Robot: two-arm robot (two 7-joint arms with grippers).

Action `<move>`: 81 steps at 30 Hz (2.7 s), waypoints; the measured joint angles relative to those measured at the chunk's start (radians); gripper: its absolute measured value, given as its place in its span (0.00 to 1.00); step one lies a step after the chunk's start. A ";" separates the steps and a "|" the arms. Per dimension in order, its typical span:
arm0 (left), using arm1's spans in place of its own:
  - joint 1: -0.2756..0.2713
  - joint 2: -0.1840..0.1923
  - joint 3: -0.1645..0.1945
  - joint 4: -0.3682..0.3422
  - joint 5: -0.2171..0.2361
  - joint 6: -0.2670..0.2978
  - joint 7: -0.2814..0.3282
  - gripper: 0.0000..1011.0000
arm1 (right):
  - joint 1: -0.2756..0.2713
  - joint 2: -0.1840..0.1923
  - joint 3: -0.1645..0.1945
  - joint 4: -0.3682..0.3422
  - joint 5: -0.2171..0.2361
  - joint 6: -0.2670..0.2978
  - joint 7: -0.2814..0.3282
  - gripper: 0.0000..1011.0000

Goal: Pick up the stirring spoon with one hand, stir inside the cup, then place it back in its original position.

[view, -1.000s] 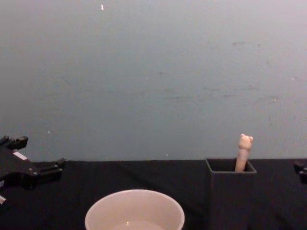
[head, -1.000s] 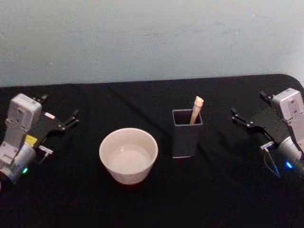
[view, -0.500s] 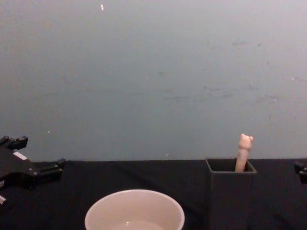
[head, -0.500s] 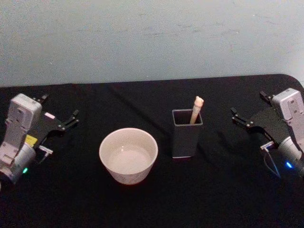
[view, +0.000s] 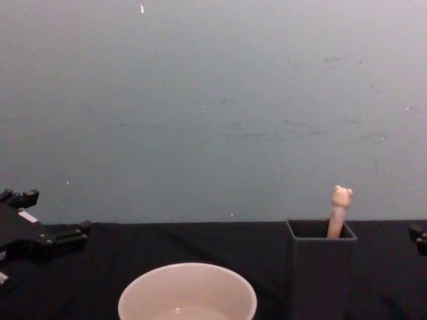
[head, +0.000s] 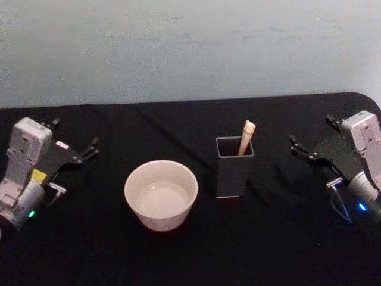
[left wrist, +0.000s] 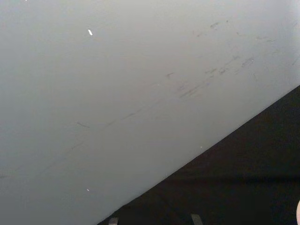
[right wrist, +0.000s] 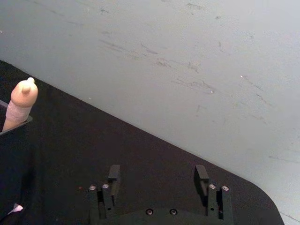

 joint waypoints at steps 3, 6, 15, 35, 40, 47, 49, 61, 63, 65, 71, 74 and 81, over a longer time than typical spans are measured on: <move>0.000 0.000 0.000 0.000 0.000 0.000 0.000 0.99 | 0.000 0.000 0.000 0.000 0.000 0.000 0.000 0.99; 0.000 0.000 0.000 0.000 0.000 0.000 0.000 0.99 | 0.000 0.000 0.000 0.000 0.000 0.000 0.000 0.99; 0.000 0.000 0.000 0.000 0.000 0.000 0.000 0.99 | -0.009 -0.002 0.011 -0.008 0.004 0.000 0.014 0.99; 0.000 0.000 0.000 0.000 0.000 0.000 0.000 0.99 | -0.101 0.015 0.107 -0.174 0.303 0.075 0.330 0.99; 0.000 0.000 0.000 0.000 0.000 0.000 0.000 0.99 | -0.100 0.004 0.106 -0.180 0.321 0.090 0.375 0.99; 0.000 0.000 0.000 0.000 0.000 0.000 0.000 0.99 | -0.061 -0.039 0.087 -0.142 0.298 0.097 0.397 0.99; 0.000 0.000 0.000 0.000 0.000 0.000 0.000 0.99 | -0.043 -0.060 0.082 -0.123 0.289 0.100 0.399 0.99; 0.000 0.000 0.000 0.000 0.000 0.000 0.000 0.99 | 0.040 -0.149 0.065 -0.026 0.255 0.128 0.423 0.99; 0.000 0.000 0.000 0.000 0.000 0.000 0.000 0.99 | 0.045 -0.156 0.064 -0.018 0.251 0.131 0.426 0.99; 0.000 0.000 0.000 0.000 0.000 0.000 0.000 0.99 | 0.054 -0.167 0.063 -0.006 0.245 0.134 0.430 0.99; 0.000 0.000 0.000 0.000 0.000 0.000 0.000 0.99 | 0.065 -0.188 0.065 0.011 0.226 0.142 0.433 0.99; 0.000 0.000 0.000 0.000 0.000 0.000 0.000 0.99 | 0.065 -0.188 0.065 0.011 0.226 0.142 0.433 0.99; 0.000 0.000 0.000 0.000 0.000 0.000 0.000 0.99 | 0.065 -0.187 0.065 0.011 0.227 0.141 0.432 0.99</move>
